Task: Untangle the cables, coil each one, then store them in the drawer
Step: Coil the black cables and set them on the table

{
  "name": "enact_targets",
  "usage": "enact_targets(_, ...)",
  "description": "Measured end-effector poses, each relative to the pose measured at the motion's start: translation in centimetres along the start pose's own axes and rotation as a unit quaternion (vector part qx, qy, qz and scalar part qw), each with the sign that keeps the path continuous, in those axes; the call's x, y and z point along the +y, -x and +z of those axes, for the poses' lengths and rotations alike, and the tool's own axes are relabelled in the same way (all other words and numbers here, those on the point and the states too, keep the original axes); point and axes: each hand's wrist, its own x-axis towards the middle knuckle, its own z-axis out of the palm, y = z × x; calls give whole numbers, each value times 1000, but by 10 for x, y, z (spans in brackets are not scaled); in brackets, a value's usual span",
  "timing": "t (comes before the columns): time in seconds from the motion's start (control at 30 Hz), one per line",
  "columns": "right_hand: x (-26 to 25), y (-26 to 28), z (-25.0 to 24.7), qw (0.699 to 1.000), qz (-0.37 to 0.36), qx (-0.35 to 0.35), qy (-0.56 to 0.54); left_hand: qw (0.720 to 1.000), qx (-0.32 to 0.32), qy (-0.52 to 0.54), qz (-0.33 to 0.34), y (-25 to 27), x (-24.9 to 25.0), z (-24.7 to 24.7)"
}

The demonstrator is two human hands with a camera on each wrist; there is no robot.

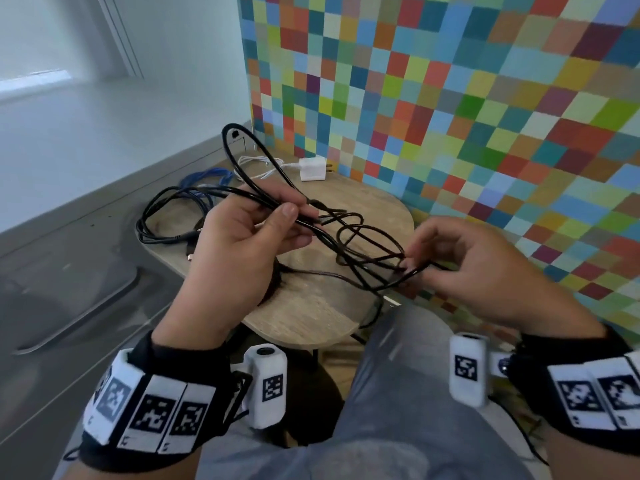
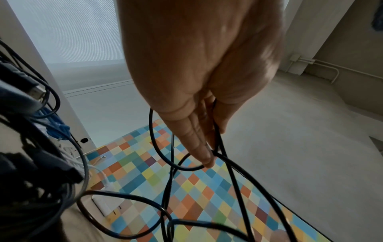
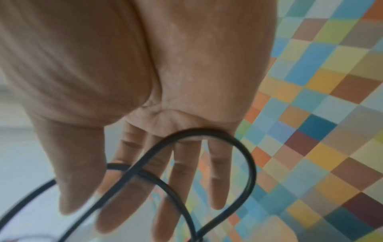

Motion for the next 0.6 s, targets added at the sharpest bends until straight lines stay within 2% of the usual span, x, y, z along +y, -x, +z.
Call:
enact_targets(0.13,12,-2,-24,994,-36,78,-72,1000,-7,9,1,-1,-4,3)
enact_targets(0.33,30,-7,-46,956,3,189,-225,999,-14,-5,-33,-2,-18,4)
enact_targets(0.5,41,-7,-47,956,43,245,-159,996,-13,-32,-79,-1,-24,4)
enact_targets(0.6,42,-6,-45,959,65,256,-98,984,-49,-128,-114,0,-11,0)
